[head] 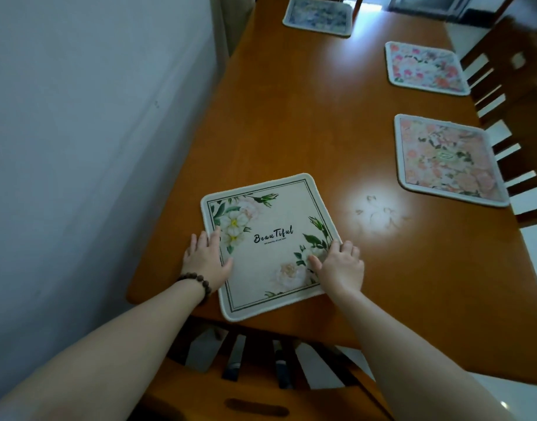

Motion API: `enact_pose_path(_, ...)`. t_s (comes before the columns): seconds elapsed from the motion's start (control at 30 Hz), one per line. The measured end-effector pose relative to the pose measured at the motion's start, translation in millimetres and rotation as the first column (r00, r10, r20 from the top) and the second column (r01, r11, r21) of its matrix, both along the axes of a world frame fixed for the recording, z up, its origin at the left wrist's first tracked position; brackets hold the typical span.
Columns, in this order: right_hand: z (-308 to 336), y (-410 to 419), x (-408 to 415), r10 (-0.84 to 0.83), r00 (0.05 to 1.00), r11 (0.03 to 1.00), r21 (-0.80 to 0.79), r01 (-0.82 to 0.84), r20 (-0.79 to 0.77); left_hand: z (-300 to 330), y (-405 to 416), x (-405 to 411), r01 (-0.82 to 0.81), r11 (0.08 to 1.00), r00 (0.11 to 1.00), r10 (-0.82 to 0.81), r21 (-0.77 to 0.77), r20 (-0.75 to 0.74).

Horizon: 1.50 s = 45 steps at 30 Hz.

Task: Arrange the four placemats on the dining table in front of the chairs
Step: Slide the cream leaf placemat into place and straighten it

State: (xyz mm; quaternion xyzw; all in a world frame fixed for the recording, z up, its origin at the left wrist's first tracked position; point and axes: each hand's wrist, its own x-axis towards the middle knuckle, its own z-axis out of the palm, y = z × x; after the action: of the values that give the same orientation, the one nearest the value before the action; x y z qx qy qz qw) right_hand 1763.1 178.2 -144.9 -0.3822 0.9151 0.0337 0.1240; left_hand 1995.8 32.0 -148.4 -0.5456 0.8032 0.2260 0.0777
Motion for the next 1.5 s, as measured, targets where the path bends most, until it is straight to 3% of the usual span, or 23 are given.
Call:
enact_pose_path(0.3,4.8,43.4,40.3,-0.052,0.998,0.998,0.022,0.053,-0.021,-2.6,-2.7,0.3,0.098,0.995,0.995,-0.098,0.013,0.006)
enact_pose_path(0.53,-2.3,46.2,16.4,0.010,0.971,0.998,-0.062,0.005,0.237,-5.7,3.0,8.9,0.089,0.996,0.996,-0.088,-0.028,0.023)
enact_pose_path(0.97,-4.0,68.4,32.2,0.071,0.955,0.997,0.004,-0.075,0.288,-7.5,18.1,28.8,0.216,0.975,0.976,-0.217,0.060,0.013)
enact_pose_path(1.1,1.6,74.1,45.8,0.025,0.939,0.993,0.097,-0.062,0.342,-4.9,31.3,38.5,0.277,0.953,0.940,-0.296,0.125,0.171)
enact_pose_path(1.23,1.8,78.5,61.2,0.060,0.952,0.984,0.145,-0.108,0.301,-5.4,47.6,40.3,0.378,0.918,0.858,-0.395,0.116,0.327)
enact_pose_path(1.5,0.7,81.1,64.0,0.072,0.965,0.991,0.093,-0.098,0.251,-3.4,45.4,41.4,0.379,0.918,0.877,-0.396,0.116,0.272)
